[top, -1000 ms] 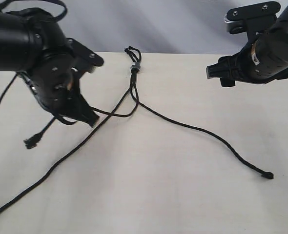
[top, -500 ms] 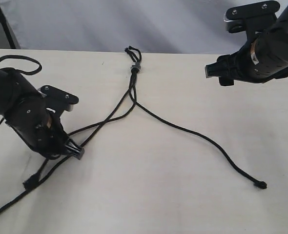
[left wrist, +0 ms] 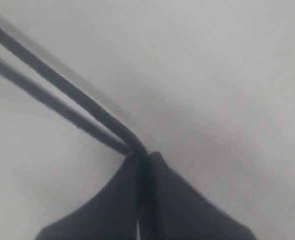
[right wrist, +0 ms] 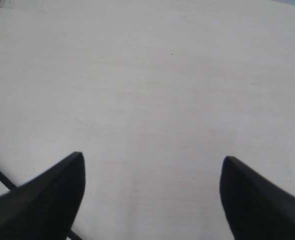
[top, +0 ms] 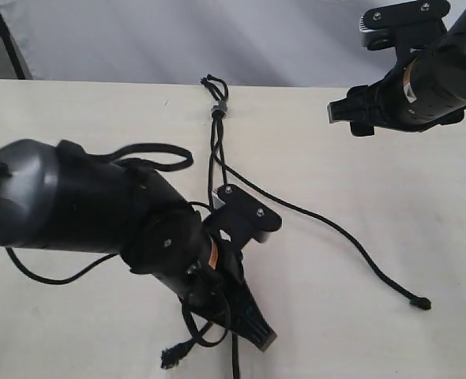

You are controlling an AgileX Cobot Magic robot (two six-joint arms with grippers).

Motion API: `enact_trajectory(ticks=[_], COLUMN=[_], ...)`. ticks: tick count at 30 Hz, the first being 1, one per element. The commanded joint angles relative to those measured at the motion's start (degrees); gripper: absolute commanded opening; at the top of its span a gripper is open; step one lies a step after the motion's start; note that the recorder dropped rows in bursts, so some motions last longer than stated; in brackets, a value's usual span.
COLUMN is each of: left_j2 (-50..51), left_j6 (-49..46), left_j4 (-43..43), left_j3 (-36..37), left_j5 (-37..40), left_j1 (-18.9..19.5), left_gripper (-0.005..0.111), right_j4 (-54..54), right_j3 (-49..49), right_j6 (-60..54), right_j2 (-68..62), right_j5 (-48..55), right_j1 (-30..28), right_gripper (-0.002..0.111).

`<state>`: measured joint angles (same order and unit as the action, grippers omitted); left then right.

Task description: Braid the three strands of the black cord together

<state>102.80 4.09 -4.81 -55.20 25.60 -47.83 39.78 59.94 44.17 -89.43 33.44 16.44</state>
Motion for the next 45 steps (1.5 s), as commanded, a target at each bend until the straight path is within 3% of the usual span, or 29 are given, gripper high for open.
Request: enact_trajectory(ticks=[1,5,14,18,24,28,36,41,45], left_j2=[-6.5,-12.3,-18.6,-18.6,-18.6,-18.5,-12.9,-8.0,-5.8], left_j6=[10.3,14.4,16.7,17.0,16.7,18.1,18.7,19.4,19.8], left_j4=[10.8,15.9,16.5,16.5,16.5,16.5,16.5,16.5,16.5], left_j3=[0.0,1.9,9.3,13.5,17.7,18.5,18.6,18.6,18.6], left_j5=[6.2,8.1,7.5,1.8,-8.1,-7.3,-5.7,-6.3,-6.5], left_j1=[4.0,9.2,21.9,25.2,25.5,25.5,25.5,25.5,25.5], left_gripper=[0.001,0.001,0.001,0.001,0.001,0.001,0.001,0.004,0.024], right_j4=[0.7,0.7,0.7,0.7,0.2,-2.7,-27.3,-40.6,-42.1], right_j3=[0.0,0.0,0.0,0.0,0.0,0.0,0.0,0.0,0.0], right_j6=[-0.3,-0.3,-0.3,-0.2,0.0,-1.9,-25.5,-39.8,-43.0], right_j2=[0.3,0.3,0.3,0.3,0.3,0.3,0.3,-1.0,-5.6], right_j5=[-0.3,-0.6,-0.6,-0.6,-0.6,-0.6,0.6,1.6,0.9], right_j1=[-0.4,-0.4,-0.4,-0.4,-0.4,-0.3,0.8,7.1,14.9], right_gripper=[0.071,0.071,0.071,0.071,0.071,0.071,0.071,0.071,0.071])
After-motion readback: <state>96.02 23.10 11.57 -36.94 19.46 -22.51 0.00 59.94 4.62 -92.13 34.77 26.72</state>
